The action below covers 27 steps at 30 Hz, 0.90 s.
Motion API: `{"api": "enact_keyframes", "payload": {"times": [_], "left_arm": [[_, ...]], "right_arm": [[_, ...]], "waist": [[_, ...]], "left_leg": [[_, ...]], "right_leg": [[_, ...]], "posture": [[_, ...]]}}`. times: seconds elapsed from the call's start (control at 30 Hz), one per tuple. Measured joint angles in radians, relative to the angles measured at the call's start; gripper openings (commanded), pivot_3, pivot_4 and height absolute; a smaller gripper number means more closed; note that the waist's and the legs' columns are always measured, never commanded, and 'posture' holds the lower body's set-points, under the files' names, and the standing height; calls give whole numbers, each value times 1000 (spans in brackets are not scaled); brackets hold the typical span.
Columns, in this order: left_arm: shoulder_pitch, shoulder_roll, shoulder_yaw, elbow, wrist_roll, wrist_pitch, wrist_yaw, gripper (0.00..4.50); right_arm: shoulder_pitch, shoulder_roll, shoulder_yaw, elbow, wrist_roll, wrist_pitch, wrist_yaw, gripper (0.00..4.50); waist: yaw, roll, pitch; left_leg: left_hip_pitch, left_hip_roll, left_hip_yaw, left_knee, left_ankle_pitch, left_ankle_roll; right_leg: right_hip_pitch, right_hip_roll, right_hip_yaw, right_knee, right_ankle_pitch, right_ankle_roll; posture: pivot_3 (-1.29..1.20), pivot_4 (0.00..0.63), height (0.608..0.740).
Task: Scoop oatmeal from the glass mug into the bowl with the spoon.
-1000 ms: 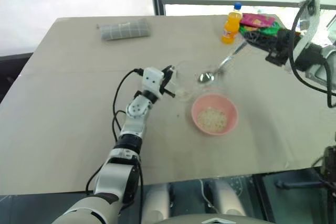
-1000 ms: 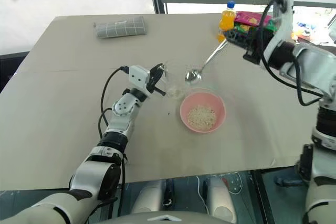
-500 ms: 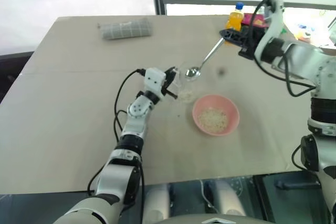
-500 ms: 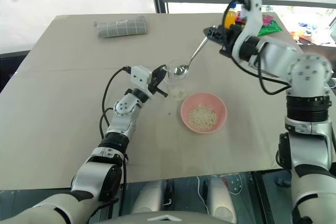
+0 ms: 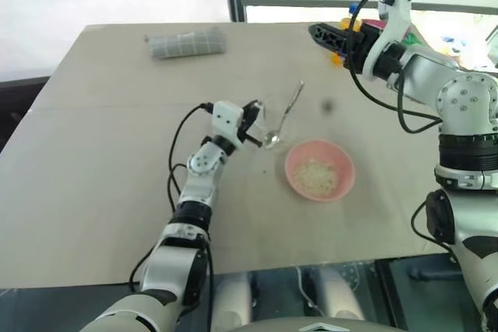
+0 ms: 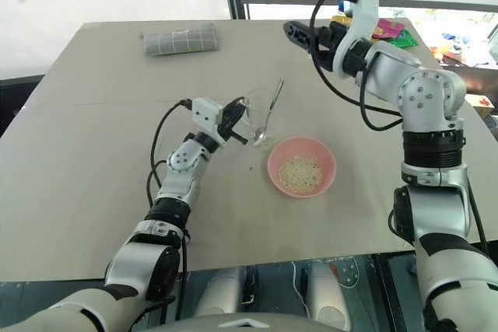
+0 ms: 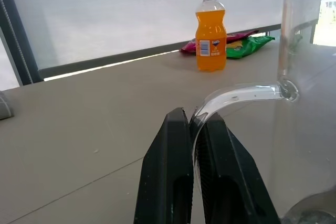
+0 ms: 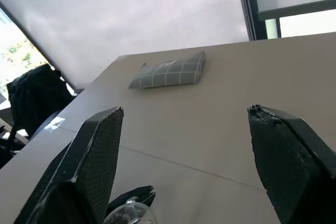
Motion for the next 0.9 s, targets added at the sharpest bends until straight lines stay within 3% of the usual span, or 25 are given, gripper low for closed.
{"api": "enact_keyframes", "payload": {"times": [0.23,0.27,0.33,0.7,0.9], "left_arm": [[11,2,0,-13,-19,6,-36,0],[16,1,0,-17,-28,6,-41,764],[17,2,3,-21,-33,6,-44,1464],[70,22,7,-107,-45,30,-61,1464],[162,75,-2,-240,-49,91,-112,1464]], "right_arm": [[0,33,-17,0,-69,-1,26,3885],[0,33,-23,0,-83,-2,30,3947],[0,33,-38,2,-100,-8,39,3947],[7,32,-75,7,-183,-16,91,3947],[146,-37,-69,-19,-281,-96,209,3947]], "waist": [[-1,0,0],[-1,0,0],[-1,0,0],[-2,0,0],[3,0,0]], "left_leg": [[0,0,0,0,0,0],[0,0,0,0,0,0],[0,0,0,0,0,0],[0,0,0,0,0,0],[0,0,0,0,0,0]], "right_leg": [[0,0,0,1,0,0],[0,0,0,1,0,0],[0,0,0,0,0,0],[0,0,0,1,0,0],[0,-1,0,-1,0,0]], "posture": [[0,150,740],[0,150,740],[0,150,740],[0,150,740],[0,150,740]]}}
